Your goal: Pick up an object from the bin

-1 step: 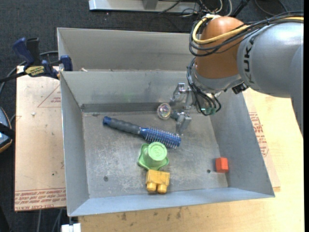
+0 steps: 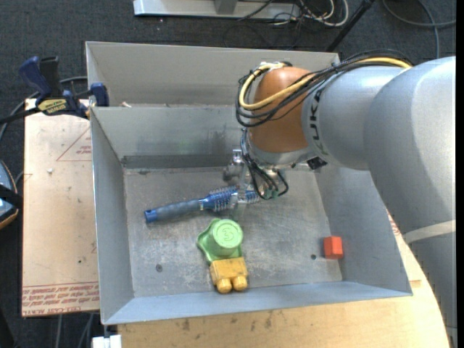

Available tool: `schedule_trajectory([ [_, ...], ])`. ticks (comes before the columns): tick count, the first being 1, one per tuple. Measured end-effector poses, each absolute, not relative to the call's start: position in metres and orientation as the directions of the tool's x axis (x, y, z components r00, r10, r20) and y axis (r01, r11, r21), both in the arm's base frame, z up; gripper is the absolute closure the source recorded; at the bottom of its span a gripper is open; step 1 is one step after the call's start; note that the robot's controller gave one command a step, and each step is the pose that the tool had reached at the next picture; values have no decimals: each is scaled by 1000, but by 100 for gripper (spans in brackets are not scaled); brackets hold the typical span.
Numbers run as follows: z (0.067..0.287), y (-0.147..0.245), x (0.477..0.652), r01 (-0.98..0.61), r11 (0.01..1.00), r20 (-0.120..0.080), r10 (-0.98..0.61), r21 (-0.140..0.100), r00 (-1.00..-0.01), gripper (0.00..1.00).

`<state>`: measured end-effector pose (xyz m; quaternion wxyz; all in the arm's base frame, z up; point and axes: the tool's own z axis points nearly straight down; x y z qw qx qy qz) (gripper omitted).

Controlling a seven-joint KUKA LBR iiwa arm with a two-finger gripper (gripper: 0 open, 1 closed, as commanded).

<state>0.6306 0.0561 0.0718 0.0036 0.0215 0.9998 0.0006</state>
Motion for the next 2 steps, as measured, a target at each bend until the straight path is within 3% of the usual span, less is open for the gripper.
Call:
schedule_trajectory([
  [1,101,80,623,149,989,-4,149,3,-989,0],
  [2,105,73,619,289,957,-1,289,2,-957,0],
])
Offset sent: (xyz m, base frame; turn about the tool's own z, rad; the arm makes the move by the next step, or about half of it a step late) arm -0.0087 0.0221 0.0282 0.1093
